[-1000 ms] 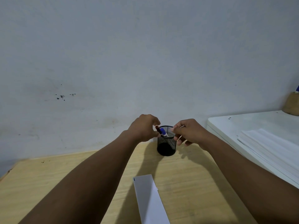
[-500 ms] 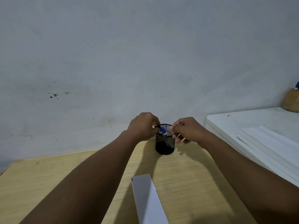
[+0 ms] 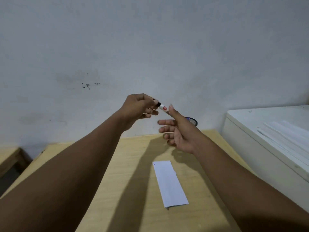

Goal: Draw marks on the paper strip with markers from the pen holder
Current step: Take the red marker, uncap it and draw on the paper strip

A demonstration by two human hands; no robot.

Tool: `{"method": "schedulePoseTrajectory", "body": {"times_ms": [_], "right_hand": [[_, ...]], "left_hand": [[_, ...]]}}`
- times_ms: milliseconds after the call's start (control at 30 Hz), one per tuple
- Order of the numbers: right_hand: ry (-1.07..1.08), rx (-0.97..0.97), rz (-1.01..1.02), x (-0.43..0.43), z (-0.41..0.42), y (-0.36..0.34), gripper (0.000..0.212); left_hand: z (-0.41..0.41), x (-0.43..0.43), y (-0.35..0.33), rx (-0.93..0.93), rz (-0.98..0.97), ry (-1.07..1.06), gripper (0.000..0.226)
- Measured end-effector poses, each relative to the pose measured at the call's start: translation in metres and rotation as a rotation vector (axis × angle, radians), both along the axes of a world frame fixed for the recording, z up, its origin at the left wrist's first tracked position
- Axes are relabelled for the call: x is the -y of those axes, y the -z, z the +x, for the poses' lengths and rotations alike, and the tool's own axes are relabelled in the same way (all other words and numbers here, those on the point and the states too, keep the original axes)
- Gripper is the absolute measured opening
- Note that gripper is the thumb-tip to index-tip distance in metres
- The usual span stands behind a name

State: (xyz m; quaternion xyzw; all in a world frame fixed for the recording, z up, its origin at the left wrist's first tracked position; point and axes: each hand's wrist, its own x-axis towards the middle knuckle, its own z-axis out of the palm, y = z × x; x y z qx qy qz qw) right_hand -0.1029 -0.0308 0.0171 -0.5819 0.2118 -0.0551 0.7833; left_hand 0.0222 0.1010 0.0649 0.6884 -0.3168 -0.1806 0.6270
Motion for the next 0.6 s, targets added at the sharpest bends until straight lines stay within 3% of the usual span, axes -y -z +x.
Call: {"method": "schedulePoseTrajectory", "body": {"times_ms": [133,233,367,600], "right_hand": [[0.174,0.123,0.245,-0.020,0.008,0.015,0.053],[0.232,0.151,0.173,-0.026,0.008,0.025,0.034],[0.111,0.198,0.019,-0.026,0.001,0.036,0.025],[0.020,0.265,0.033,-0.023,-0.012,0.045,0.015]], "left_hand": [[-0.012,-0.031,0.028,-0.082,0.066,0.034,0.024],[-0.025,-0.044,0.058,-0.117,0.091,0.072,0.019],[-0.031,-0.054,0.090,-0.132,0.050,0.059,0.014],[-0.036,-0.055,0.106,-0.133,0.003,0.069,0.014]]}}
